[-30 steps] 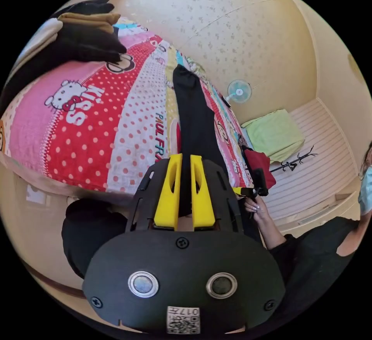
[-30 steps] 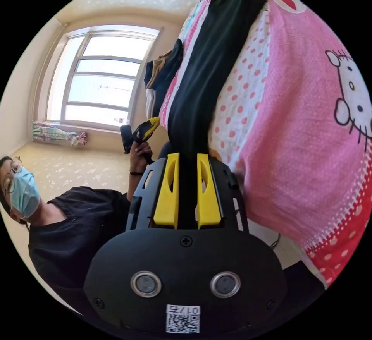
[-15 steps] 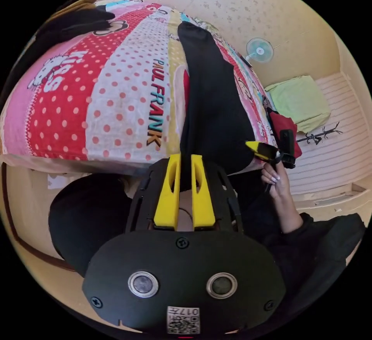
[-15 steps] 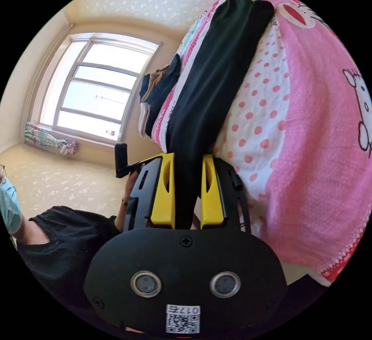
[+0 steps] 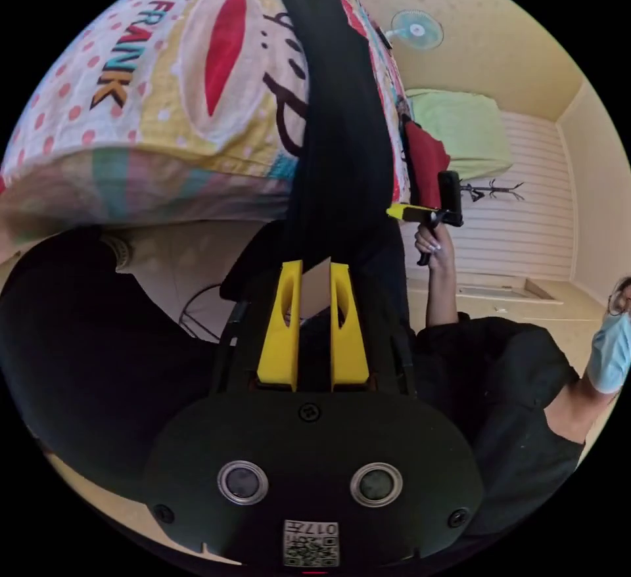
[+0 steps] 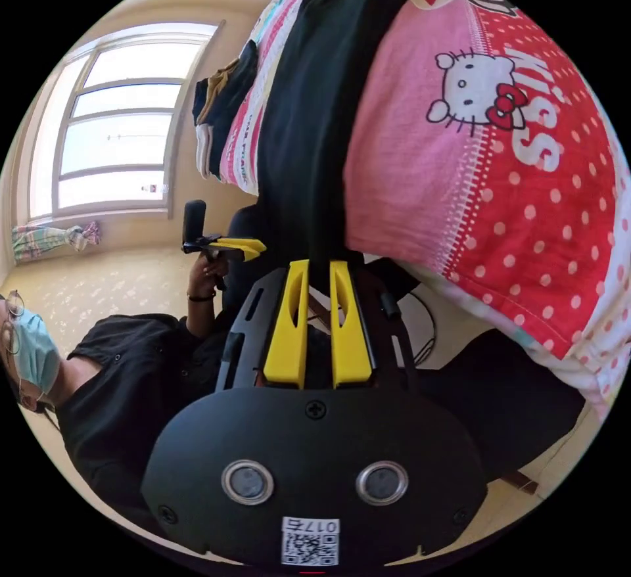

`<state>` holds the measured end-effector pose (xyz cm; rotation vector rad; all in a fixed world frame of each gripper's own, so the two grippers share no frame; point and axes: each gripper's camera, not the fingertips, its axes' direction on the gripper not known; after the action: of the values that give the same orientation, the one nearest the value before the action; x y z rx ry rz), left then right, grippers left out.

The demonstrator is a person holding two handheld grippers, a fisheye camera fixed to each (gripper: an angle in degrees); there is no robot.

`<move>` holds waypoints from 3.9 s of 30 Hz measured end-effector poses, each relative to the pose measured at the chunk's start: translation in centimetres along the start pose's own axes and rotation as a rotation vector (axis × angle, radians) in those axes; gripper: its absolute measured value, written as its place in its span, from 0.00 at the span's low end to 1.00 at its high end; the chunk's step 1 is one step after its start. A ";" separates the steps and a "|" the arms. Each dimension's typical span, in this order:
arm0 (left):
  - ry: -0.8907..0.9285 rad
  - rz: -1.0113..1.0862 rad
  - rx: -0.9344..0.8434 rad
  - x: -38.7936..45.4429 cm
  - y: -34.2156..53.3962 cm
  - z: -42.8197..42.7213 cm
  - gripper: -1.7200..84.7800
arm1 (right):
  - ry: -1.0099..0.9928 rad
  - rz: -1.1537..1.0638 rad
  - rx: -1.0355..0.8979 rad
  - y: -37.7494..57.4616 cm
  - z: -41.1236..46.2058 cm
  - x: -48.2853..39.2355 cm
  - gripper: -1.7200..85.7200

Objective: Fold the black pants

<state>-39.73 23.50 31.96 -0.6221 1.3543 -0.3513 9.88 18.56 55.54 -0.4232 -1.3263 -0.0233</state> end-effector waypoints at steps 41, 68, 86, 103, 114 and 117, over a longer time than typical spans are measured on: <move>0.116 0.005 0.233 1.4 -10.8 0.9 0.08 | -0.336 -0.157 0.130 -7.9 -2.4 -6.9 0.13; 0.324 1.249 0.542 48.1 10.9 -16.8 0.07 | 0.062 -1.253 0.564 22.7 -29.0 -58.5 0.02; 0.003 0.749 0.528 40.2 -18.1 -8.9 0.07 | 0.243 -0.681 0.493 -4.8 -36.3 -49.9 0.02; 0.004 0.446 0.288 12.6 -9.3 11.8 0.07 | 0.143 -0.416 0.361 3.8 -17.9 -22.2 0.03; 0.039 0.156 0.225 5.5 -9.3 11.9 0.14 | -0.174 -0.118 0.311 7.2 -23.4 -12.5 0.11; -0.084 0.131 0.349 4.6 -10.5 8.9 0.19 | -0.097 -0.089 0.376 6.9 -26.9 -11.0 0.14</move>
<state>-28.90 14.46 35.36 -0.2546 1.2092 -0.4383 33.95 14.11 38.41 -0.0464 -1.4076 0.1717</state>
